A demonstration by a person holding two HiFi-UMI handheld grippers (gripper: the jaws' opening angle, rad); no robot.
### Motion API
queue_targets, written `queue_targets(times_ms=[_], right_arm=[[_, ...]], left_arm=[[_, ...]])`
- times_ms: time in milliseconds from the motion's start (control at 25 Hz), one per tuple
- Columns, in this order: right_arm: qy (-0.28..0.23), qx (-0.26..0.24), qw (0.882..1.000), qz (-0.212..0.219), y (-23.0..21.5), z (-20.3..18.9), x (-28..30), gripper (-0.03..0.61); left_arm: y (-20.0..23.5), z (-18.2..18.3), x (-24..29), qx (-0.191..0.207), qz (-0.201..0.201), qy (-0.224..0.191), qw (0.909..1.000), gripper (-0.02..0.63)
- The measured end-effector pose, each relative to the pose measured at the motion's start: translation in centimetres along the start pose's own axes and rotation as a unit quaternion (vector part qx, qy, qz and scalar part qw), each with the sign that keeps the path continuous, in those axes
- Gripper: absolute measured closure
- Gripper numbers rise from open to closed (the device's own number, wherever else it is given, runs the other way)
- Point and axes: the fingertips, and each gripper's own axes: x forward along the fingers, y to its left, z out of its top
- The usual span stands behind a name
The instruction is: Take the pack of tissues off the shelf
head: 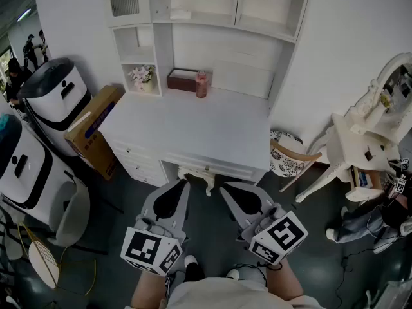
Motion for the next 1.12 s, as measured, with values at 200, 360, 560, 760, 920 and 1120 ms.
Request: queue_targets(times_ms=[200,360,560,760,920,1120], right_arm=[[0.003,0.004,1.000,-0.002,0.3,-0.3,1.0,0.578],[0.003,0.005,1.000,-0.005,0.5,-0.3,2.5,0.578],[-0.004,0.004,1.000,-0.006,1.0,0.0,4.9,0.578],[-0.015,0.011,1.000,-0.011,2.4,0.2,7.3,0.578],[-0.022,0.002,0.999,-0.023,3.2,0.1,8.5,0.578],[-0.025,-0.007,0.999,-0.027,2.8,0.3,9.4,0.578]], left_arm=[[0.9,-0.4,-0.1,-0.010,-0.004,0.006,0.9999,0.614],[2.3,-0.2,0.1,-0.013,-0.009,0.004,0.9999,0.614],[4.5,0.3,0.3,-0.003,-0.015,0.005,0.9999,0.614],[7.2,0.8,-0.3,0.005,-0.023,0.003,0.9997,0.614],[8.9,1.0,-0.6,0.012,-0.031,-0.003,0.9995,0.612],[9.6,0.7,0.1,0.034,-0.038,-0.003,0.9987,0.612]])
